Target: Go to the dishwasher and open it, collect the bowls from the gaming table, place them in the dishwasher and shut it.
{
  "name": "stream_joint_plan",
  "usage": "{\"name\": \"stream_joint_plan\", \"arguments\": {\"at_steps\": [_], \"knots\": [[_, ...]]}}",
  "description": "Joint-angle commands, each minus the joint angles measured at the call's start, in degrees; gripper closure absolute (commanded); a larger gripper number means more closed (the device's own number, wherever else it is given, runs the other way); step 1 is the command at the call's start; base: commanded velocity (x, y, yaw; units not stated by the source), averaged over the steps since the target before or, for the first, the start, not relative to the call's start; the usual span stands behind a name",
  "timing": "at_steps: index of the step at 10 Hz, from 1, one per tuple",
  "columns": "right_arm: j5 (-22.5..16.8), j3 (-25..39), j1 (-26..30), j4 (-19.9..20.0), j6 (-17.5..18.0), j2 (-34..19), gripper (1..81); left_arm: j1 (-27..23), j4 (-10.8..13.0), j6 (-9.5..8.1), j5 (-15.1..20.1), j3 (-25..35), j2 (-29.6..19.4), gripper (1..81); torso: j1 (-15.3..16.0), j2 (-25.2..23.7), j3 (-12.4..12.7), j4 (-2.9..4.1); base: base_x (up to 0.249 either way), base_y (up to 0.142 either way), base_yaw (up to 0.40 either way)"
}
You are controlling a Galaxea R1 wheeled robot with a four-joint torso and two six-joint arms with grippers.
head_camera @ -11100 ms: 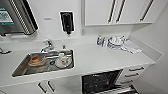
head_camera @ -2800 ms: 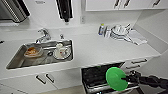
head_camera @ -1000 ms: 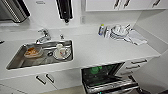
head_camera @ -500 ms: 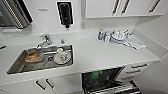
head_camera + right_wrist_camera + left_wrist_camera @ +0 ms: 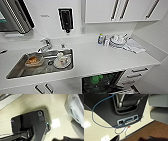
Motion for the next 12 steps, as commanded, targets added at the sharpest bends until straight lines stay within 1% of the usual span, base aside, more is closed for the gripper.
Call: {"name": "stream_joint_plan", "arguments": {"at_steps": [1, 2, 4, 5, 6, 7, 8, 10, 11, 12], "knots": [[1.1, -5.6, -2.0, -1.1, -2.2, 3.0, 1.0, 0.8, 0.6, 0.42, 4.8, 0.5, 0.4, 1.0, 3.6, -5.6, 0.0, 0.00, 0.000, 0.000, 0.000], [1.1, -6.2, -2.1, -1.1, -2.3, 3.7, 1.0, 1.1, 0.4, 0.51, 4.8, 0.6, -0.3, 1.0, 4.9, -7.7, 0.0, 0.00, 0.000, 0.000, 0.000], [1.1, -6.7, -1.9, -1.1, -2.3, 4.6, 1.0, 2.3, 0.1, -0.19, 3.7, 1.0, -2.6, 1.0, 7.5, -11.8, 0.0, 0.00, 0.000, 0.000, 0.000], [1.0, -7.3, -1.6, -1.0, -2.2, 5.2, 1.0, 3.0, -1.4, -0.37, 1.7, 1.1, -4.1, 1.0, 8.8, -13.9, 0.0, 0.00, 0.000, 0.000, 0.000], [1.1, -8.3, -1.5, -0.8, -2.2, 5.9, 1.0, 3.8, -4.7, -0.37, -0.9, 1.5, -5.7, 1.0, 10.1, -16.0, 0.0, 0.00, 0.000, 0.000, 0.000], [1.0, -9.0, -1.5, -0.7, -2.2, 6.5, 1.0, 4.5, -6.9, -0.37, -2.5, 2.2, -7.2, 1.0, 11.4, -18.2, 0.0, 0.00, 0.000, 0.000, 0.000], [1.1, -9.3, -1.6, -0.8, -2.2, 7.2, 1.0, 4.6, -7.3, -0.37, -2.9, 3.5, -8.5, 1.0, 12.7, -20.2, -5.0, 0.00, 0.000, 0.000, 0.000], [1.1, -9.1, -1.4, -1.0, -2.2, 7.9, 1.0, 4.6, -7.2, -0.37, -2.7, 4.1, -8.7, 1.0, 14.9, -23.7, -6.7, 0.00, 0.000, 0.000, 0.000], [1.1, -9.2, -1.0, -0.7, -2.2, 8.1, 1.0, 4.6, -7.0, -0.29, -2.7, 4.1, -8.4, 1.0, 15.9, -25.4, -8.2, 0.00, 0.000, 0.000, 0.000], [1.3, -9.3, -0.3, -0.4, -2.0, 8.2, 1.0, 4.6, -6.9, -0.28, -2.6, 4.0, -8.3, 1.0, 17.2, -27.5, -4.8, 0.00, 0.000, 0.000, 0.000]]}}
